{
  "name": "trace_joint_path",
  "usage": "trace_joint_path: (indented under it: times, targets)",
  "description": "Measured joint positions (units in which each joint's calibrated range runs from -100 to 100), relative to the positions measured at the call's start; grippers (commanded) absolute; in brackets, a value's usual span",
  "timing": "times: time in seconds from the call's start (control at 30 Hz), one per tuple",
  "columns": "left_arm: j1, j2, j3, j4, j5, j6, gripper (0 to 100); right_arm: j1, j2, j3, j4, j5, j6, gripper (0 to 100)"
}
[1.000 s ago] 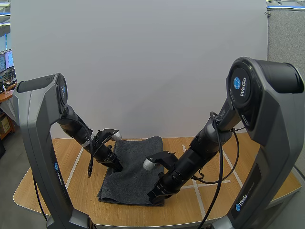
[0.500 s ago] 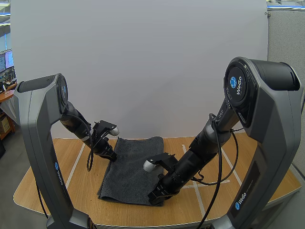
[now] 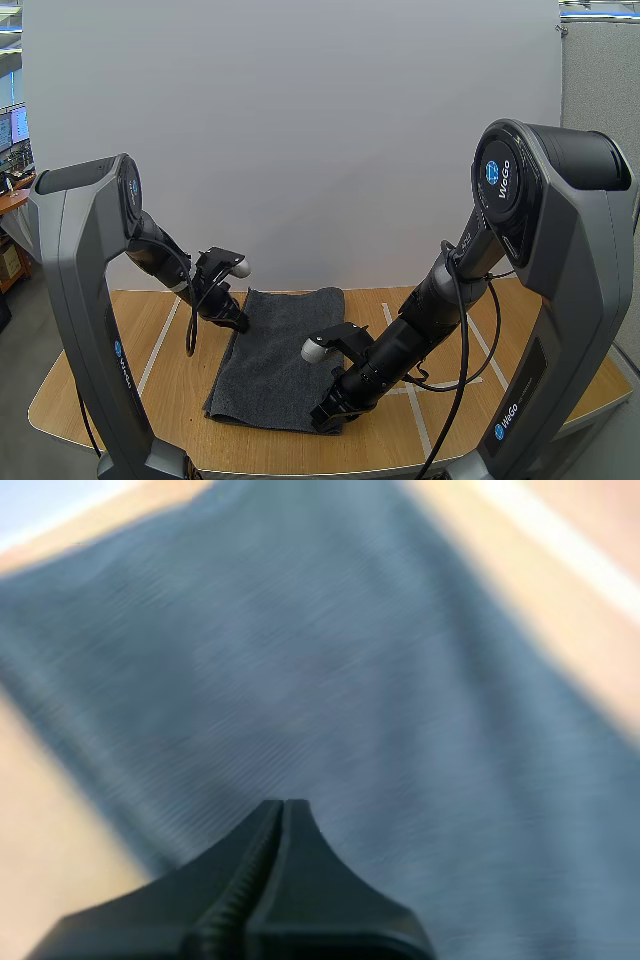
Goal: Fold the towel
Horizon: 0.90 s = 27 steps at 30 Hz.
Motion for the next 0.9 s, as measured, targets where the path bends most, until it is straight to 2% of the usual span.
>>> trace_joint_path:
  times: [0.2, 0.23, 0.33, 0.43, 0.7, 0.8, 0.9]
  targets:
    - [0.00, -2.21, 0.00, -4.31, 8.46, 2.65, 0, 0.00, 0.00, 0.00, 0.00, 0.00, 0.00, 0]
    - [0.00, -2.94, -0.05, -6.98, 9.92, 3.73, 0, 0.00, 0.00, 0.00, 0.00, 0.00, 0.00, 0]
    - [-0.16, -2.25, -0.16, -6.84, 10.32, 4.96, 0, 0.00, 0.00, 0.00, 0.00, 0.00, 0.00, 0]
    - [-0.80, 0.89, -0.16, -4.90, 6.66, 5.43, 0, 0.00, 0.00, 0.00, 0.00, 0.00, -0.08, 0]
    - [-0.88, 3.58, -0.62, -4.78, 2.58, 5.75, 0, 0.00, 0.00, 0.00, 0.04, 0.00, -0.08, 0]
    - [-0.88, 5.24, -4.55, -5.19, -8.07, 5.76, 0, 0.00, 0.00, 0.00, 0.04, 0.00, -0.08, 0]
    - [-0.88, 6.11, -7.22, -6.35, -9.94, 5.76, 0, 0.00, 0.00, 0.00, 0.04, 0.00, -0.08, 0]
